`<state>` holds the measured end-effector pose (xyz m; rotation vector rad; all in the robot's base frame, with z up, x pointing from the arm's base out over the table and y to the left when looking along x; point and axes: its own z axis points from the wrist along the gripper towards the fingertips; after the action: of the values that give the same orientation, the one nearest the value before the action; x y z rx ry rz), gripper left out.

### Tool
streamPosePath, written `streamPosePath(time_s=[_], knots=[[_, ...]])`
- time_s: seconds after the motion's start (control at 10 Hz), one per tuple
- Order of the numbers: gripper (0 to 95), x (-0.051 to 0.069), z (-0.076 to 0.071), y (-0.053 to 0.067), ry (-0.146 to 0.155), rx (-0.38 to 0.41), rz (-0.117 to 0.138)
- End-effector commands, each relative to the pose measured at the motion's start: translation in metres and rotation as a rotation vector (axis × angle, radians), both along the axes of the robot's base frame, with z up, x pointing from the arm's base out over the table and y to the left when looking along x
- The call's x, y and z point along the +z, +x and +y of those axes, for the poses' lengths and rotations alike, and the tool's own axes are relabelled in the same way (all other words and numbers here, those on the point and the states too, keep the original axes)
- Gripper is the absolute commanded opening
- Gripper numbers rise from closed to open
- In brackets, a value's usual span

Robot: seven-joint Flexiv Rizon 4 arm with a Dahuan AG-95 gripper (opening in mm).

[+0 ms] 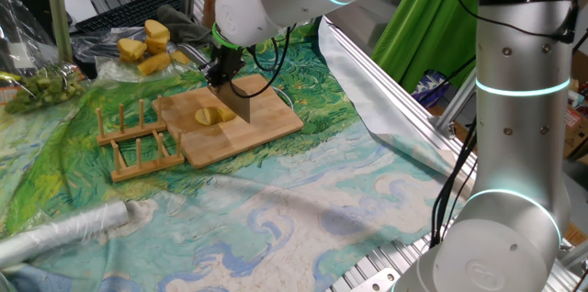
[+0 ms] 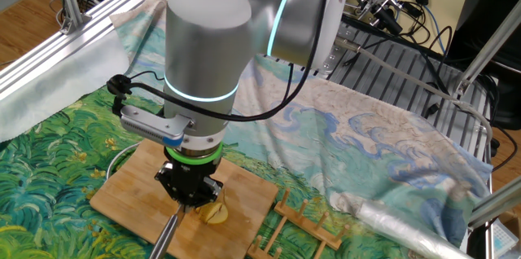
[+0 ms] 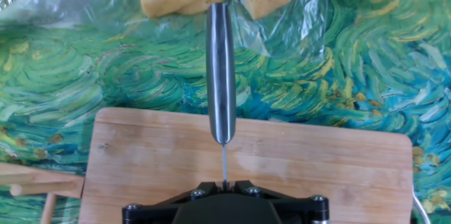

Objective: Chop the potatoes

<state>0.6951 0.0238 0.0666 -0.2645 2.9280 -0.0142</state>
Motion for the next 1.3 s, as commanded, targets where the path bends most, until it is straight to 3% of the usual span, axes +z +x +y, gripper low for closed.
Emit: streamPosePath(time_s=[0.1,0.5,0.7,1.0,1.3], knots=[[0.0,0.000,-0.001,0.000,0.000,0.004,-0.001],[0.0,-0.002,-0.002,0.000,0.001,0.002,-0.002],[0.0,-0.012,-0.002,0.000,0.000,0.004,-0.003],[0.0,-0.042,-0.004,0.004,0.009,-0.010,-0.017],[0.0,-0.044,-0.003,0.003,0.002,-0.009,-0.024]])
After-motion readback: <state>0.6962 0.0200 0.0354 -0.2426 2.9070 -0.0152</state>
